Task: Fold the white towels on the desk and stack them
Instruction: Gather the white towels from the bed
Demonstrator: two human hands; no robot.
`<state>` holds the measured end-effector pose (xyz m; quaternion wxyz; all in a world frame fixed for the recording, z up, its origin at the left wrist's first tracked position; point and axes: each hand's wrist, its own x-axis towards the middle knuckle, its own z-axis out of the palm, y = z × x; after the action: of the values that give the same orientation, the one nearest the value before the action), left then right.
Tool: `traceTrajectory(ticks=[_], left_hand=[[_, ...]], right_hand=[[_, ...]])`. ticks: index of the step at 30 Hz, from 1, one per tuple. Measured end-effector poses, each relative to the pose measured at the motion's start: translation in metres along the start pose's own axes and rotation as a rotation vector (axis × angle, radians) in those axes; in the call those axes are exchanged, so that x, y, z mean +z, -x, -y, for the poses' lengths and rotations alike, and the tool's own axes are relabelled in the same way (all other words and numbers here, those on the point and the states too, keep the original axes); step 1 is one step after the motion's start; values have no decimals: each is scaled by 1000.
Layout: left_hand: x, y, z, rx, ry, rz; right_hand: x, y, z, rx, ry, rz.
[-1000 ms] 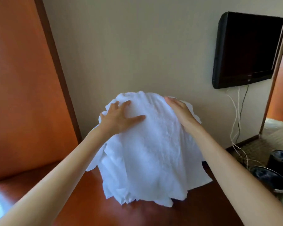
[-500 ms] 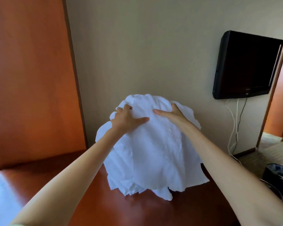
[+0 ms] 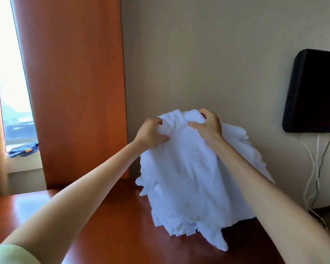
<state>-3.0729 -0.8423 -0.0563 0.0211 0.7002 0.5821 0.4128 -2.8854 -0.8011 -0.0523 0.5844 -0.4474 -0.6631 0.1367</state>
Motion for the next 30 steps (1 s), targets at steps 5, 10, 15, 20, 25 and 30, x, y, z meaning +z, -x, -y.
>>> traceTrajectory(ticks=[5,10,15,20,25,30], left_hand=[[-77,31,50,-61,-191,-146],[-135,105,132,-272,-387,-228],[-142,218,213,-688,-609,46],[-121,268,229,-681,-480,111],[-74,266,227,-594,-525,386],[-58,257,259,-631,-578,456]], right_hand=[[75,25,49,-130,-247,101],[180,82,75,-62,-458,431],[266,168,64,-46,-144,1035],[278,195,39,-245,238,1041],[255,210,-10,-91,455,1193],[279,253,-20,-224,477,927]])
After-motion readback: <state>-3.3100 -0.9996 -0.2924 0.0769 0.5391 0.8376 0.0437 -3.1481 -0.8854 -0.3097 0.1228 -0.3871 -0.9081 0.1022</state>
